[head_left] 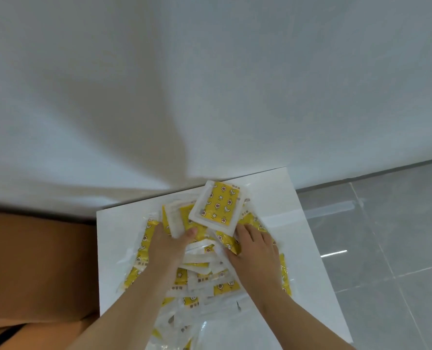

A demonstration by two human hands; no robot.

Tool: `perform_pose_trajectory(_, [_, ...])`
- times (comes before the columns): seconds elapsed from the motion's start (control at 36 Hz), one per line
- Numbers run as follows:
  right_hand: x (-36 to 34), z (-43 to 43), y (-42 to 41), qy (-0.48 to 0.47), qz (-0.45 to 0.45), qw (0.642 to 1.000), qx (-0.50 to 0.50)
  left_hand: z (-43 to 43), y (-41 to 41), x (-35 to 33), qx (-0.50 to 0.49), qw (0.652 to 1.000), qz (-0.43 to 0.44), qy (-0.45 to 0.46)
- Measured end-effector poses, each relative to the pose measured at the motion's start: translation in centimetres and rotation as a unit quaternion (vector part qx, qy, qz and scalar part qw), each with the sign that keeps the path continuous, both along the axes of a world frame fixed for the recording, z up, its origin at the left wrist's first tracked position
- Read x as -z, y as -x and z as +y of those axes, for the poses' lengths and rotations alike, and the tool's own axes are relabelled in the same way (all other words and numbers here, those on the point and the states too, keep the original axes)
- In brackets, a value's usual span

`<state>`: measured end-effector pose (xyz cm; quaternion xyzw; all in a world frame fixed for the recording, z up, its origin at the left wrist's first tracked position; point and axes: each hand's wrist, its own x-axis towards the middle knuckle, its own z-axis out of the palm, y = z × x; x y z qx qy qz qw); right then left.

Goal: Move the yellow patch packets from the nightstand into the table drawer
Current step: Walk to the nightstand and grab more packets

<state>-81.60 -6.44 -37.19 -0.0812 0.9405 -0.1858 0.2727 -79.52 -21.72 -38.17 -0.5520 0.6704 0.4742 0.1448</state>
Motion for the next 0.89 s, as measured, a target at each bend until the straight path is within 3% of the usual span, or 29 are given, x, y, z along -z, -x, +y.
perform_pose_trajectory(0.08, [-1.0, 0.6, 0.5, -0.002, -0.021, 0.999, -0.031, -0.5, -0.8, -1.0, 0.003, 1.0, 0.004, -0.016])
perform_pose_trajectory(0.25, [-3.4, 1.1, 0.6, 0.033, -0.04, 0.999, 0.002, -1.0, -2.0, -3.5, 0.039, 0.999, -0.009, -0.004])
perform_pose_trajectory(0.39, [-5.7, 1.3, -0.3, 0.088, -0.057, 0.992, 0.068, -1.2, -3.3, -5.9, 0.027, 0.999, -0.006, -0.023])
perform_pose_trajectory(0.61, [-9.2, 1.5, -1.7, 0.145, -0.069, 0.977, 0.143, -1.1, -4.6, -9.8, 0.099, 0.994, 0.021, 0.046])
perform_pose_trajectory(0.89, [-11.8, 1.2, -4.6, 0.169, -0.055, 0.948, 0.262, -2.0, -5.9, -12.1, 0.138, 0.987, 0.08, -0.006])
